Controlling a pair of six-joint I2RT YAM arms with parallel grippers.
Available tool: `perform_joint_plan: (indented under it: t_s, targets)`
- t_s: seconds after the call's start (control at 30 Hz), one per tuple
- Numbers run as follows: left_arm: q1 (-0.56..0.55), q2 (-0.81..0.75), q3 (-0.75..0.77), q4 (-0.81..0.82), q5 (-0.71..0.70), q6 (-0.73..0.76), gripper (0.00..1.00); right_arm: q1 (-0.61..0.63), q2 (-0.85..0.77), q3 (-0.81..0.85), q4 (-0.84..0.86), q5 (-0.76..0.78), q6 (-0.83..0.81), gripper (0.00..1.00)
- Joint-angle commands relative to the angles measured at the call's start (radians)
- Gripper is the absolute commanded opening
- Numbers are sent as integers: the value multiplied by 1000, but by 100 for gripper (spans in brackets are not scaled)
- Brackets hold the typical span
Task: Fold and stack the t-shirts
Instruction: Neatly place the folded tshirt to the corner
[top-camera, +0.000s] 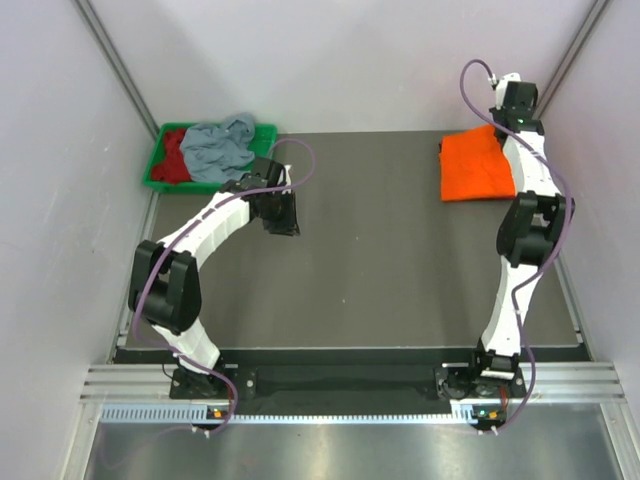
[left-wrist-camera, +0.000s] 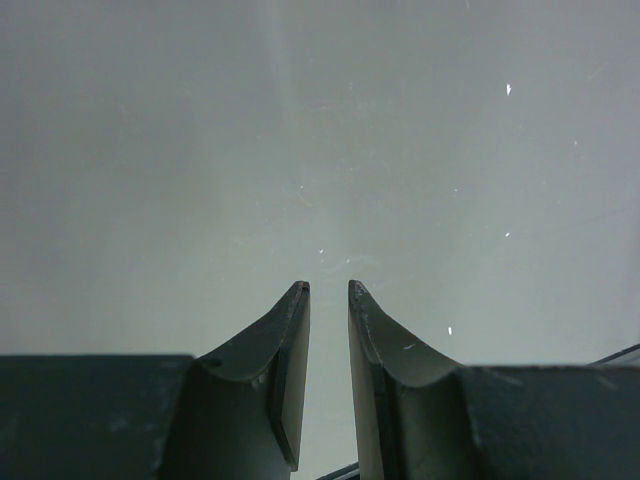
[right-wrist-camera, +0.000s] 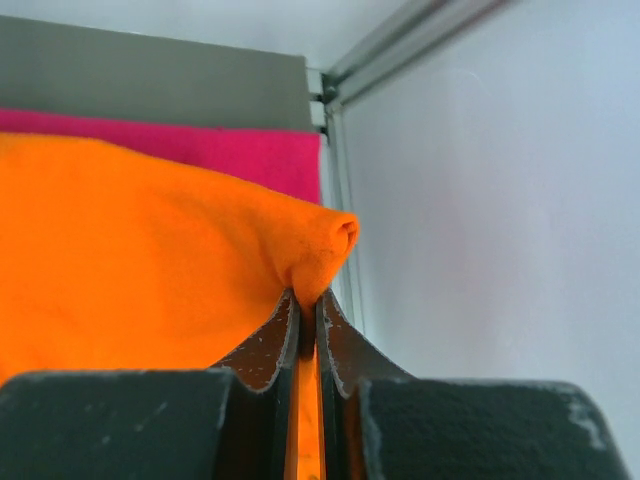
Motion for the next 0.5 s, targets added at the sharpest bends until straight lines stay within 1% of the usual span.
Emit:
perform_joint_plan:
  t_s: [0.0, 0.1, 0.17, 0.47]
  targets:
    - [5, 11, 10, 20, -10, 11, 27, -18, 87, 135, 89, -43, -31, 0]
    - [3, 27, 10, 19, -13, 11, 27, -33, 165, 211, 88, -45, -19, 0]
    - [3, 42, 13, 20, -1, 13, 27, -39, 188, 210, 135, -48, -23, 0]
    - [3, 53, 30, 17, 18, 10, 28, -73, 244, 230, 177, -54, 0, 0]
